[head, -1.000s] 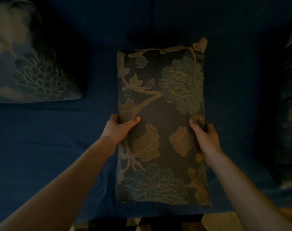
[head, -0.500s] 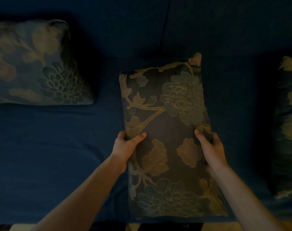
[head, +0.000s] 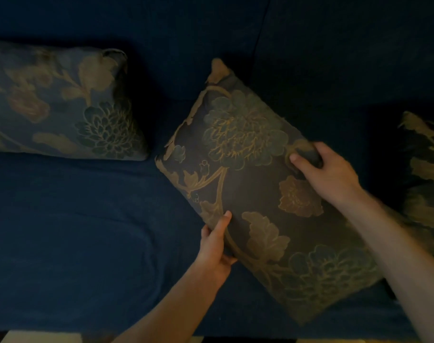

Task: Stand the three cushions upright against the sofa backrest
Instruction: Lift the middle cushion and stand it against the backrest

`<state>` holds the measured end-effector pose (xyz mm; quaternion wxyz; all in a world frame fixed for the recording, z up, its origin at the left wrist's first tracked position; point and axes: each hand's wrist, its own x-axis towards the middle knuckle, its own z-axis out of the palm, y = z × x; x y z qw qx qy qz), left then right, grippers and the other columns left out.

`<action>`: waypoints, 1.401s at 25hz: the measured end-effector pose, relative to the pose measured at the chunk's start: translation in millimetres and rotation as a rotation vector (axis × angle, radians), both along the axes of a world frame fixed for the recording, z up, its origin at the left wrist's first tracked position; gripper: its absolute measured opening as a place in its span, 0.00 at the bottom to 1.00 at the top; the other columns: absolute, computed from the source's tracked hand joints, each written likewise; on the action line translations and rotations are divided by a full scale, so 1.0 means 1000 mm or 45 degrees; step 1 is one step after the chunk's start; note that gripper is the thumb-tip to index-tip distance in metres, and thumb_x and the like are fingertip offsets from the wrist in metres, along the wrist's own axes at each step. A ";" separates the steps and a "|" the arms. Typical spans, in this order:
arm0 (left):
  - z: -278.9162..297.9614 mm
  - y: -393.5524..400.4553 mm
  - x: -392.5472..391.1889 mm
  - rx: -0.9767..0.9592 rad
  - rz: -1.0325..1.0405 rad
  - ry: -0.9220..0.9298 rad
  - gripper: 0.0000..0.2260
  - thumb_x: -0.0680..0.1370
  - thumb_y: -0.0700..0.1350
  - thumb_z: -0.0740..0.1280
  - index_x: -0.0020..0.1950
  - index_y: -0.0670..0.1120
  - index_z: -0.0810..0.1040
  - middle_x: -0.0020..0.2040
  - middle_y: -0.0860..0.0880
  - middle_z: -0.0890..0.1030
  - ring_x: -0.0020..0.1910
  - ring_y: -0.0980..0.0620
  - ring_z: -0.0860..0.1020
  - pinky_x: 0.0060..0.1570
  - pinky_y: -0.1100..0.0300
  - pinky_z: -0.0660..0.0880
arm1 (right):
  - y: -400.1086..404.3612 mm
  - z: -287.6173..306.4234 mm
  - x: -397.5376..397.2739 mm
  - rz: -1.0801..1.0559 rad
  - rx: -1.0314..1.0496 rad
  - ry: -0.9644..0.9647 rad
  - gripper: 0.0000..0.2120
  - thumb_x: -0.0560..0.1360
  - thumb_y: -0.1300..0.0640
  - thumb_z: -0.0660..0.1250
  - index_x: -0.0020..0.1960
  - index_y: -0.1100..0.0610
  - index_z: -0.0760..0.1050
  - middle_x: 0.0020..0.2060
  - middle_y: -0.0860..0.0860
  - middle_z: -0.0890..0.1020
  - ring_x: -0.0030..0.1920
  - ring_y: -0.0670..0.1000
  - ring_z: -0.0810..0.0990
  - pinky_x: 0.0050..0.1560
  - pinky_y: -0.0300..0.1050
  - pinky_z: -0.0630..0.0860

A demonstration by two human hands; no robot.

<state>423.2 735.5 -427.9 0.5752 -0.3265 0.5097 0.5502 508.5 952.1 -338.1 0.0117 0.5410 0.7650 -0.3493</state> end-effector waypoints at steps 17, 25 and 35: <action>0.014 0.135 -0.009 0.324 0.179 -0.048 0.23 0.76 0.53 0.68 0.70 0.56 0.68 0.67 0.48 0.74 0.65 0.45 0.73 0.63 0.34 0.70 | 0.104 0.074 -0.109 0.584 0.458 -0.012 0.21 0.77 0.44 0.65 0.69 0.46 0.71 0.64 0.54 0.77 0.65 0.62 0.72 0.65 0.63 0.65; -0.005 0.149 -0.028 0.272 0.334 -0.062 0.23 0.77 0.51 0.68 0.71 0.55 0.68 0.65 0.47 0.76 0.61 0.44 0.75 0.55 0.39 0.76 | 0.113 0.039 -0.149 0.714 0.509 0.044 0.21 0.77 0.44 0.64 0.68 0.46 0.72 0.63 0.54 0.77 0.65 0.60 0.71 0.65 0.56 0.60; -0.043 0.155 -0.069 0.135 0.308 -0.034 0.23 0.78 0.50 0.67 0.72 0.49 0.68 0.70 0.43 0.74 0.67 0.42 0.74 0.44 0.44 0.81 | 0.104 -0.001 -0.168 0.684 0.513 0.069 0.21 0.78 0.46 0.63 0.69 0.45 0.71 0.67 0.51 0.74 0.68 0.57 0.68 0.67 0.54 0.56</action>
